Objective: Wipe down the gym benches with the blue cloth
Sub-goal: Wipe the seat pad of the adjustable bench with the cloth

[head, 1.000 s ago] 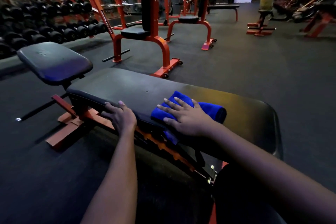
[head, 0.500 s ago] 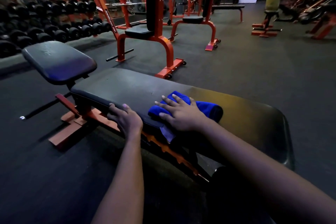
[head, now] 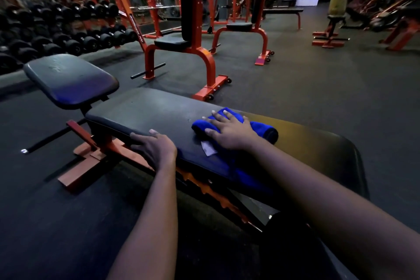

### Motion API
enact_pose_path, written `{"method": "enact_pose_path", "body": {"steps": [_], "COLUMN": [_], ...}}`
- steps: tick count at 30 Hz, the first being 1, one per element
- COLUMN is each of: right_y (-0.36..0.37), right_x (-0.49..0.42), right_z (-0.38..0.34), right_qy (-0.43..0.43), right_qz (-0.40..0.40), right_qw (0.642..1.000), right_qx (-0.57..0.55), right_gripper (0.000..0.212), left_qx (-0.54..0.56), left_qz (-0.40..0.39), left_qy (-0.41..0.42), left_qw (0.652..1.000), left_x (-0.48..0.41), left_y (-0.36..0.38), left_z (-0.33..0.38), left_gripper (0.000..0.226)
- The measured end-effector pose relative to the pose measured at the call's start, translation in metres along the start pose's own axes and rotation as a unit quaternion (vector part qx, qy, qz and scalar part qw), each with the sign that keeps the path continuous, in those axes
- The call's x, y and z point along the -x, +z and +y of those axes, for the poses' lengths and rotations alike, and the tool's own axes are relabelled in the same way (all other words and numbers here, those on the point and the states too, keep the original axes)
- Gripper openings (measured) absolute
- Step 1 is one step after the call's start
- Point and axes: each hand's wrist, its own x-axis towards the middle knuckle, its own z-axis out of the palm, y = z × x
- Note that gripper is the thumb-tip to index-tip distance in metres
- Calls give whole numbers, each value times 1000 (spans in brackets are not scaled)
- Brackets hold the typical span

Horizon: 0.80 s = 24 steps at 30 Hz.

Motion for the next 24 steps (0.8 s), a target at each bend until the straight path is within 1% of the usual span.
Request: {"method": "enact_pose_path", "body": {"steps": [3,5,7,9,11,12,13,15,18,19,20,22,24], "right_y": [7,3,-5,-10,-12,-12,-11,-7,2,3,0,-7,-13], "right_x": [33,45,30,1,-31,-45,-56,-56,-16,2,14,12,-15], "right_z": [6,24,47,61,58,52,43,23,16,22,31,51,58], "right_qy": [-44,-47,-11,56,107,117,116,75,-66,-101,-117,-87,-22], "right_qz": [10,7,2,6,13,11,6,-5,2,1,-6,-20,-13], "right_qw": [999,999,1000,998,994,993,993,997,997,994,993,996,1000], "right_qx": [14,10,5,0,6,11,14,27,43,35,24,7,18], "right_gripper": [54,51,50,50,52,53,53,54,51,50,49,48,49], "left_qx": [12,22,24,23,24,23,23,26,28,27,27,26,27], "left_qz": [1,0,-4,-6,-5,-2,-1,0,-4,-3,-1,2,-1], "left_qy": [11,17,16,25,32,33,31,29,29,27,27,28,29], "left_qw": [1000,1000,1000,999,999,999,999,999,999,999,999,999,999], "left_x": [-2,-3,-4,-4,-3,-2,-2,-1,-2,-1,-1,0,2], "left_y": [1,2,3,4,4,4,4,3,3,3,3,1,0], "left_z": [-3,-3,-4,-4,-4,-3,-2,-3,-2,-2,-2,0,1], "left_gripper": [55,55,56,57,58,59,59,59,60,60,60,60,59]}}
